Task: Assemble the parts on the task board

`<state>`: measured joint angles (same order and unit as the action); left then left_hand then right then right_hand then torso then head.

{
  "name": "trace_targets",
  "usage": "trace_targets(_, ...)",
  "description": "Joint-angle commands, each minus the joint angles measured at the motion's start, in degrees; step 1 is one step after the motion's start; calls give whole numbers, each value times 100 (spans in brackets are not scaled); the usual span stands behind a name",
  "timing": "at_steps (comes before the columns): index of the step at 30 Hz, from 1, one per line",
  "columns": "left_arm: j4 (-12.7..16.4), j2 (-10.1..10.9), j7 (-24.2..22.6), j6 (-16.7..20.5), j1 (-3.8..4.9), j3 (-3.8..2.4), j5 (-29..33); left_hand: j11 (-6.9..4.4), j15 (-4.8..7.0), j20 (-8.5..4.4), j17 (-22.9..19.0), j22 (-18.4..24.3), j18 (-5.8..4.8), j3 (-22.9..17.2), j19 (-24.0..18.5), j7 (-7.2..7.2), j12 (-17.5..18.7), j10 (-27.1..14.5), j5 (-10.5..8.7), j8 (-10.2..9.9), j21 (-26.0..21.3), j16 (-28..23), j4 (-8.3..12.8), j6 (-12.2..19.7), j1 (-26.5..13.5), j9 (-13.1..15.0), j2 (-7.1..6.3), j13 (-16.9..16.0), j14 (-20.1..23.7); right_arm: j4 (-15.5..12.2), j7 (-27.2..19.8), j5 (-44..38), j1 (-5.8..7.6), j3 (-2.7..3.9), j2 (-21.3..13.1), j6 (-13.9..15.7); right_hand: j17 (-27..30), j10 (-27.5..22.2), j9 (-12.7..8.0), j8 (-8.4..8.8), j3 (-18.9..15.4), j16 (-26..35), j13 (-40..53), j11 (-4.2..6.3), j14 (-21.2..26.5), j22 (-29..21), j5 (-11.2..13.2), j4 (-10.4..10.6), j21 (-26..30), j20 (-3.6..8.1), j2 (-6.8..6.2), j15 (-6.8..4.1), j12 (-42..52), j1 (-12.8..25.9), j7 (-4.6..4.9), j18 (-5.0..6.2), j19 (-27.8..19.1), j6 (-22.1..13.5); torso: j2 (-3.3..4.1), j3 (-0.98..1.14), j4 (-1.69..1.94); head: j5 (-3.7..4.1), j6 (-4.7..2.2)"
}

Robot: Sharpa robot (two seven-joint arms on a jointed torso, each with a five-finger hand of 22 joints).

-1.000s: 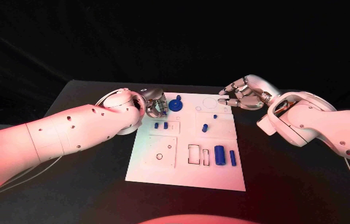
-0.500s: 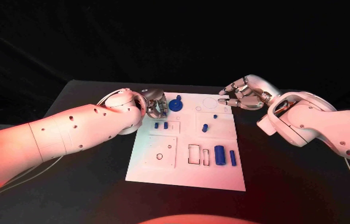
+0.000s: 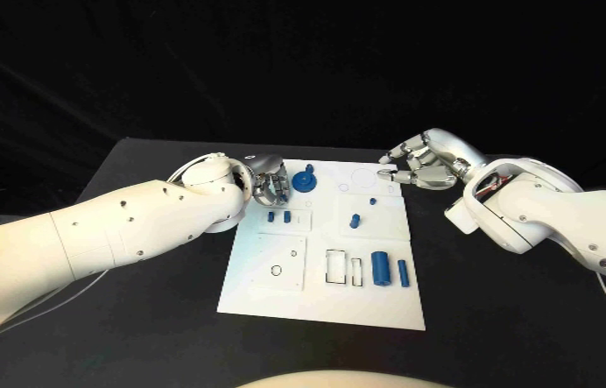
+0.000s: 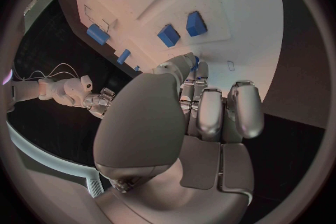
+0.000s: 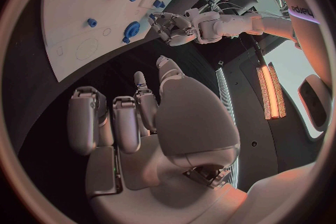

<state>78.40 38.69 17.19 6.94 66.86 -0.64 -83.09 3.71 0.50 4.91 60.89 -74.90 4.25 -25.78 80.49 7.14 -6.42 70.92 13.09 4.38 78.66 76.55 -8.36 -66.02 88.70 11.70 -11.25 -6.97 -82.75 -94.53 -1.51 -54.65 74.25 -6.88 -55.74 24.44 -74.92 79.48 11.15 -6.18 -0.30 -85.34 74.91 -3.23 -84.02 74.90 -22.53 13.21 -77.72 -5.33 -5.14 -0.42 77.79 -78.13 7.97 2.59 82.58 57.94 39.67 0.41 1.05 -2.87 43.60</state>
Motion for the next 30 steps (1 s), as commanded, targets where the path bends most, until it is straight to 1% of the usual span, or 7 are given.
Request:
trace_targets(1, 2, -13, 19, -113, -1, 1, -34, -4, 0, 4, -3, -403, -75, -24, 32, 10, 24, 41, 8, -16, 17, 36, 1, -44, -62, -2, 6, -7, -24, -7, -35, -51, -4, 0, 3, -16, -701, -8, 8, -40, -27, 21, 201, 10, -389, 732, -39, -12, 18, 2, 19, -51, -15, -3, -10, 57, -21, -16, 0, -1, 2, 0, 5)
trace_targets(9, -19, -32, -23, -108, -1, 4, 23, 7, -4, 4, -14, -412, -77, -33, 37, 23, 62, 22, 7, -45, 25, 37, 15, -11, -108, -23, -21, -3, -23, -10, -35, -51, -4, 0, 6, -19, -701, -8, 8, -40, -27, 21, 201, 10, -389, 732, -39, -12, 18, 2, 19, -51, -15, -3, -10, 57, -21, -16, 1, 1, -1, 5, 2)
trace_targets(12, -29, -42, -19, -130, -2, 7, 41, 23, -17, 12, -26, -438, -85, -49, 55, 44, 97, 12, 9, -88, 49, 38, 22, 95, -159, -66, -50, -2, -21, -12, -35, -51, -4, 0, 4, -19, -701, -8, 8, -40, -27, 21, 201, 10, -389, 732, -39, -12, 18, 2, 19, -51, -15, -3, -10, 57, -21, -16, 1, 2, -2, 6, -1)
trace_targets(17, -49, -53, 15, -192, -3, 11, 56, 41, -33, 26, -68, -481, -97, -65, 88, 62, 148, -13, 7, -94, 90, 27, 20, 229, -239, -127, -96, -2, -12, -16, -32, -51, -4, 0, -2, -18, -701, -8, 8, -40, -27, 21, 201, 10, -389, 732, -39, -12, 18, 2, 19, -51, -15, -3, -10, 57, -21, -16, 3, 3, -4, 11, 4)
trace_targets(21, -61, -57, 30, -194, -4, 13, 61, 50, -38, 31, -80, -477, -96, -74, 83, 69, 168, -26, 7, -94, 85, 24, 19, 272, -263, -148, -108, -2, -8, -18, -31, -51, -4, 0, -5, -18, -691, -19, 8, -41, -35, 29, 185, 10, -387, 729, -59, -7, 28, 3, 15, -52, -29, 0, -10, 59, -24, -20, -2, 3, 1, 18, 5)
trace_targets(30, -67, -49, 63, -180, -4, 14, 64, 55, -44, 39, -96, -475, -94, -90, 79, 79, 184, -25, 7, -96, 81, 21, 26, 351, -288, -185, -127, -8, -4, -16, -30, -51, -4, 0, -8, -14, -691, -19, 8, -41, -35, 29, 185, 10, -387, 729, -59, -7, 28, 3, 15, -52, -29, 0, -10, 59, -24, -20, -1, 0, -1, 16, 6)
